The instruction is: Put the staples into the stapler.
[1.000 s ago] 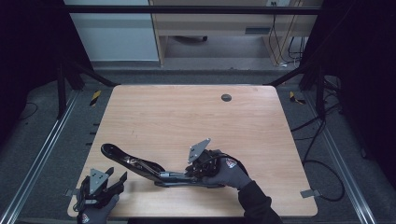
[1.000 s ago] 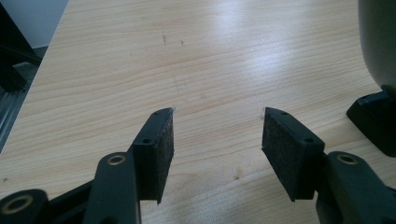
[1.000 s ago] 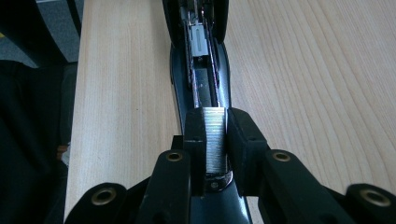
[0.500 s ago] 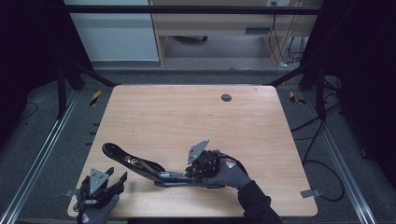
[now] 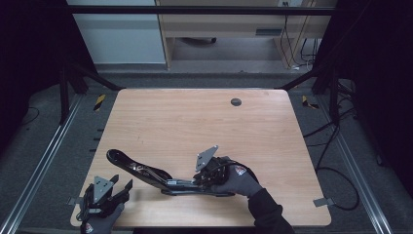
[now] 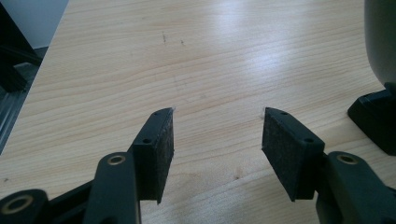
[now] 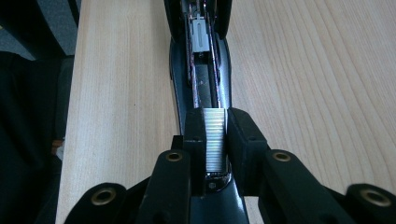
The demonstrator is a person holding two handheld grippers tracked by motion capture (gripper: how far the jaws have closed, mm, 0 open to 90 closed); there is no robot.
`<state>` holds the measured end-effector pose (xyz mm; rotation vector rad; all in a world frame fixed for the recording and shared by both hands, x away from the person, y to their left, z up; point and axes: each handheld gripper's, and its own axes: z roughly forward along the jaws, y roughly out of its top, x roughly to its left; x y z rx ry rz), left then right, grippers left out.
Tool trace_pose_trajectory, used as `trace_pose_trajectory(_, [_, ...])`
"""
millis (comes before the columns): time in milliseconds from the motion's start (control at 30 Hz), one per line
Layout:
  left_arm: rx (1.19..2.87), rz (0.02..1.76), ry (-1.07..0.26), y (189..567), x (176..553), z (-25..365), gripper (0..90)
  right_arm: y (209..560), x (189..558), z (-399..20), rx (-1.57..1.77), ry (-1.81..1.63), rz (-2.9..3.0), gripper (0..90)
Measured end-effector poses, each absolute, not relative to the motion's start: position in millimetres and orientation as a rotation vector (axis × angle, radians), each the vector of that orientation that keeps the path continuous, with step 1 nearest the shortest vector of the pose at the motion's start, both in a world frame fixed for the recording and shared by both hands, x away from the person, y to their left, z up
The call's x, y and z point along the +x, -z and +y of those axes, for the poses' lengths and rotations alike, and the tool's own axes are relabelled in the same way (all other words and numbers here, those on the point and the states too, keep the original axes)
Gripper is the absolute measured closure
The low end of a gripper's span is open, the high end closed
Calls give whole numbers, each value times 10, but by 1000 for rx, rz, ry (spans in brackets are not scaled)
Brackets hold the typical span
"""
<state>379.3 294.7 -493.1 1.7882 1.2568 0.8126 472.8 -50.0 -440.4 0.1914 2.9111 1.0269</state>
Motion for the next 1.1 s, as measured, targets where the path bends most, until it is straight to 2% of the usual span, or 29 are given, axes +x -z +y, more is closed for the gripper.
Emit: trace_pose_trajectory(1100, [1793,1257,-814,4933,3795,2944,433,4395,4728,-514,148,-1054,2918,783])
